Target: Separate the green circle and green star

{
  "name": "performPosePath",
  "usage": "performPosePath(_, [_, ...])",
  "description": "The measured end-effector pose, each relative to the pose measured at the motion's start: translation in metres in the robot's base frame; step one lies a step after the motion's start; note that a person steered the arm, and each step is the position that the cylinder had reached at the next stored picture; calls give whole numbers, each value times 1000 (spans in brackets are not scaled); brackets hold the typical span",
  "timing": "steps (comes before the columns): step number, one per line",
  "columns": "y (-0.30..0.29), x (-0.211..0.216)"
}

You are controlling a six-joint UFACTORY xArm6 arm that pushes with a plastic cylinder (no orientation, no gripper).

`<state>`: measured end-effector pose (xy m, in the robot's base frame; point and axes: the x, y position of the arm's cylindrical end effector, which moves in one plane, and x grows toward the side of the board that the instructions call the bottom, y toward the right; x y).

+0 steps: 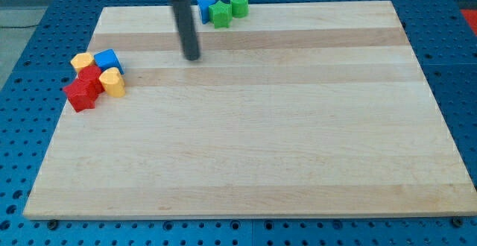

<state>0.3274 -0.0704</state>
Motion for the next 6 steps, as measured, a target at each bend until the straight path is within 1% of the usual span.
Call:
performPosePath(1, [84,-38])
performPosePath(2, [128,-97])
performPosePath(3, [109,-134])
performPosePath(5, [51,-129])
performPosePath(6, [30,-87])
